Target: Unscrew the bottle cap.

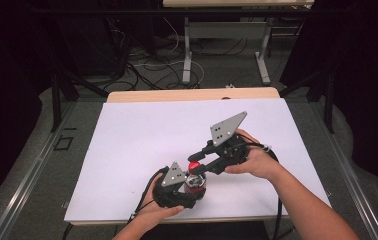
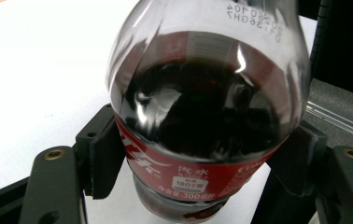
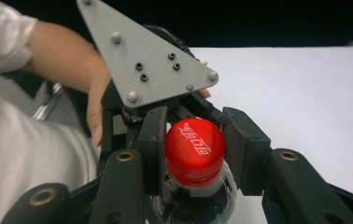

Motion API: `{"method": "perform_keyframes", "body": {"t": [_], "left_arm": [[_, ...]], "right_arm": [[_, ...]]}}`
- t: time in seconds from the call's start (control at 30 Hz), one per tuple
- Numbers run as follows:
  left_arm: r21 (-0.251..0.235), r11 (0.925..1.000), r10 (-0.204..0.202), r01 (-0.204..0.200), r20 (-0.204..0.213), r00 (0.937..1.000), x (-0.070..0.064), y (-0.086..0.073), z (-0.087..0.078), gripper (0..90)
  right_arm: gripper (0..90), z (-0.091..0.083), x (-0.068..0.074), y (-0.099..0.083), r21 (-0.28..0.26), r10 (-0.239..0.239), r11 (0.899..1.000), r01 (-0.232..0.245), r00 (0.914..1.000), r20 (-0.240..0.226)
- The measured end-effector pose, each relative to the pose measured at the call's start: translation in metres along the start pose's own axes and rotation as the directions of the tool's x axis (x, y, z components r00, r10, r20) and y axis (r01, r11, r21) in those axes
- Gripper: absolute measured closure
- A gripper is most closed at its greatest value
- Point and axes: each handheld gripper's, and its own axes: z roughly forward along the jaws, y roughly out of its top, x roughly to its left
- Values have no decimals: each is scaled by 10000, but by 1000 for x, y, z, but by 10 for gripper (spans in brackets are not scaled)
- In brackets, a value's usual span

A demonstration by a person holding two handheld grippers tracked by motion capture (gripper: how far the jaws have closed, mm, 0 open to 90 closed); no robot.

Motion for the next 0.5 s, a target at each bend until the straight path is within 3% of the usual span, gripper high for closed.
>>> {"method": "perform_keyframes", "body": {"t": [0.1,0.27,0.37,0.43,0.5], "left_arm": [[-24,10000,-17,17,23,10000,1,0,0,293],[99,9999,-37,37,43,10000,1,0,0,293],[69,9999,-109,109,-31,9999,1,0,0,293],[63,9999,-115,116,-114,9999,3,0,-1,293],[46,9999,-102,103,-179,9998,4,0,-1,293]], "right_arm": [[616,-1,-6,-1,-125,-245,9996,240,9990,-384],[615,1,-5,-1,-65,-468,9989,466,9980,-415],[601,0,-3,0,-1,-156,9999,156,9999,-70],[515,-1,0,0,-259,441,9987,-435,9987,239],[506,-2,5,2,-559,604,9968,-579,9972,450]]}}
